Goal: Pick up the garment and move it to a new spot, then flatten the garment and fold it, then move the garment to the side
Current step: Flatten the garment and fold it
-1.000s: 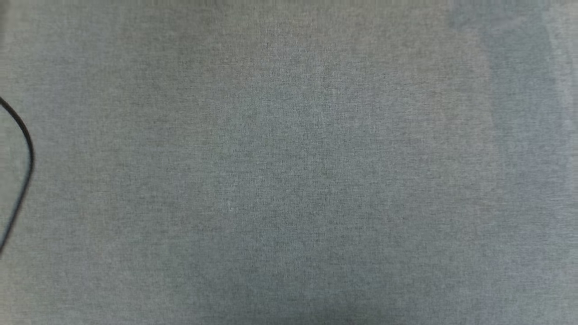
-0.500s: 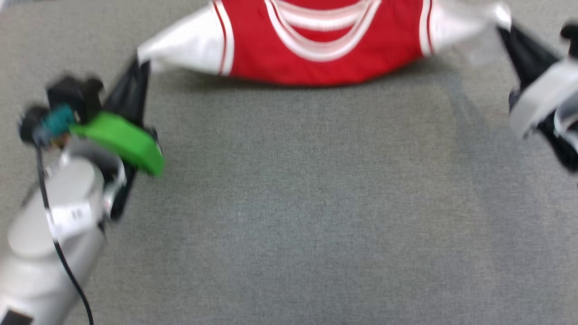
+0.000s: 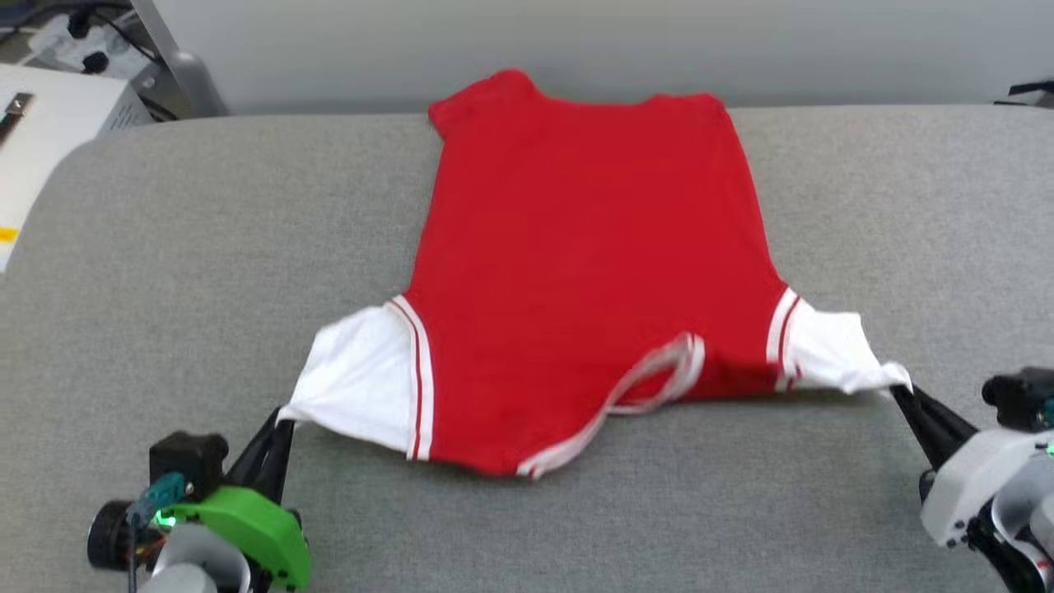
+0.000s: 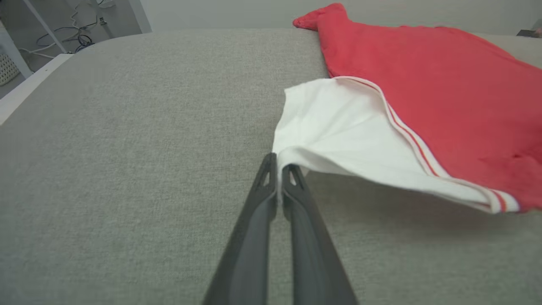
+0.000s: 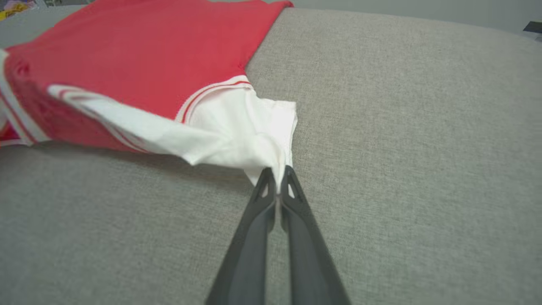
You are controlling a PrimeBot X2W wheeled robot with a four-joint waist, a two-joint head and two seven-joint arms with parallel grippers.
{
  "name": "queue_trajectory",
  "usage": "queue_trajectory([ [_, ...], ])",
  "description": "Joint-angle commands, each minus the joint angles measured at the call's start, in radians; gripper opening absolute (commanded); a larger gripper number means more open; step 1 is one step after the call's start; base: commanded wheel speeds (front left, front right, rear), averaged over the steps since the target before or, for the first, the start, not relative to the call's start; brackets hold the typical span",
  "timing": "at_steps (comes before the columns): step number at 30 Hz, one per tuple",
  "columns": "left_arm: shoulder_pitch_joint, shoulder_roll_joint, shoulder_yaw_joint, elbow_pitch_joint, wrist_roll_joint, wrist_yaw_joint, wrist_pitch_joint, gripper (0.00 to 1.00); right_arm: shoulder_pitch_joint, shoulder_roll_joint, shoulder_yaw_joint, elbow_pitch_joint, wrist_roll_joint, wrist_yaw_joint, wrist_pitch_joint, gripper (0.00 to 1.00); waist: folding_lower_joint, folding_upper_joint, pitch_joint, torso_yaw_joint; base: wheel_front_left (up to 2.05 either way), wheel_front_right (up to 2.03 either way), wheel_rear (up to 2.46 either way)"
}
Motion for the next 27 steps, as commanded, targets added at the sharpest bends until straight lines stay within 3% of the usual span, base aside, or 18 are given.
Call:
queue_trajectory([
  [1,0.044,0.004,0.017,-0.007,-0.018,0.013,-0.006,0.00,0.044,-0.005,-0.027,-0.009,0.003,-0.001,-0.009,0.00,0.0001,0.0000,-0.054,-0.001,0.00,0.00,0.00],
  [11,0.276,-0.028,0.100,-0.048,-0.011,0.055,-0.006,0.00,0.362,0.003,-0.251,-0.128,-0.061,-0.001,0.016,0.00,0.0001,0.0000,-0.100,-0.010,0.00,0.00,0.00],
  [17,0.344,-0.047,0.109,-0.035,0.005,0.054,-0.006,0.00,0.523,0.043,-0.387,-0.212,-0.136,-0.001,0.084,0.00,0.0001,0.0000,-0.100,-0.006,0.00,0.00,0.00],
  [23,0.339,-0.072,0.119,-0.024,0.022,0.031,-0.006,0.00,0.582,0.110,-0.495,-0.281,-0.210,-0.001,0.145,0.00,0.0001,0.0000,-0.089,-0.003,0.00,0.00,0.00],
  [24,0.333,-0.076,0.123,-0.025,0.028,0.027,-0.006,0.00,0.582,0.125,-0.512,-0.296,-0.222,-0.001,0.154,0.31,0.0001,0.0000,-0.088,-0.003,0.00,0.00,0.00],
  [25,0.329,-0.079,0.126,-0.026,0.032,0.025,-0.006,0.00,0.582,0.134,-0.523,-0.308,-0.228,-0.001,0.162,0.45,0.0001,0.0000,-0.088,-0.002,0.00,0.00,0.00],
  [26,0.324,-0.083,0.129,-0.028,0.039,0.021,-0.006,0.00,0.581,0.144,-0.539,-0.325,-0.236,-0.001,0.172,0.89,0.0001,0.0000,-0.087,-0.002,0.00,0.00,0.00],
  [27,0.319,-0.088,0.132,-0.032,0.046,0.018,-0.006,0.00,0.578,0.149,-0.557,-0.342,-0.246,-0.001,0.180,1.00,0.0001,0.0000,-0.087,0.000,0.00,0.00,0.00],
])
